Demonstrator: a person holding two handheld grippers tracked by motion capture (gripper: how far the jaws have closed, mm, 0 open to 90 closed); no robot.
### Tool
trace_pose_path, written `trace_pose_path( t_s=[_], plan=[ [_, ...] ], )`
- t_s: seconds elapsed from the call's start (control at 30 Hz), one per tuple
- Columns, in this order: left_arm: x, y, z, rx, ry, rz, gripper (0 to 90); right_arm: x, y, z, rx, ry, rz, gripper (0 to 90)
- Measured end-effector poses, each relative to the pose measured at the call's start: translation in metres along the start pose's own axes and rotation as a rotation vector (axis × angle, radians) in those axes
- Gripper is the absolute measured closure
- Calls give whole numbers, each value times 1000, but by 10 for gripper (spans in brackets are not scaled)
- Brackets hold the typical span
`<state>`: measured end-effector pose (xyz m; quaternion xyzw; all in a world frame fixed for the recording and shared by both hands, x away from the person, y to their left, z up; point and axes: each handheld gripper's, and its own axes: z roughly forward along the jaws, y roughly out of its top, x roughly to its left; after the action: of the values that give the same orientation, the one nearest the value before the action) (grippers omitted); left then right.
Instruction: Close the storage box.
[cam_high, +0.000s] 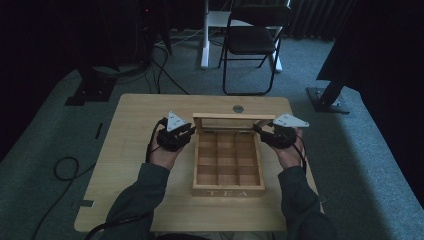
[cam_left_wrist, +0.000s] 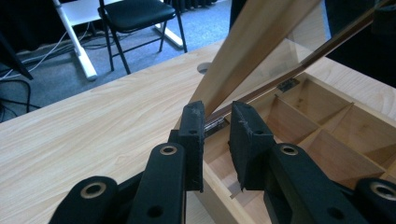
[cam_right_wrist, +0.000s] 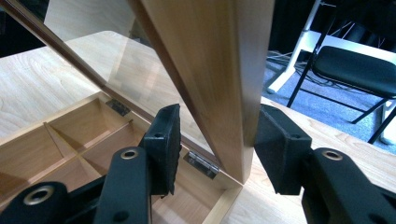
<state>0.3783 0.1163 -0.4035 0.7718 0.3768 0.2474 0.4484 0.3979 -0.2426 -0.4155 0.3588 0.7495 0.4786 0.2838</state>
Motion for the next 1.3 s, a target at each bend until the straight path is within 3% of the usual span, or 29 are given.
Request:
trace_pose_path(
  t_s=[0.43, 0.67, 1.0, 1.3],
  plan=[
    [-7, 0, -3, -11, -18, 1, 767, 8, -5, -6, 9, -14, -14, 498],
    [-9, -4, -5, -6, -28, -5, 765, 3, -15, -18, 10, -1, 46, 553],
    [-9, -11, -6, -4, -56, -3, 765, 7, -19, -35, 26, -2, 43, 610],
    [-9, -16, -4, 7, -67, -11, 766, 7, -25, -38, 43, -11, 62, 627]
  ],
)
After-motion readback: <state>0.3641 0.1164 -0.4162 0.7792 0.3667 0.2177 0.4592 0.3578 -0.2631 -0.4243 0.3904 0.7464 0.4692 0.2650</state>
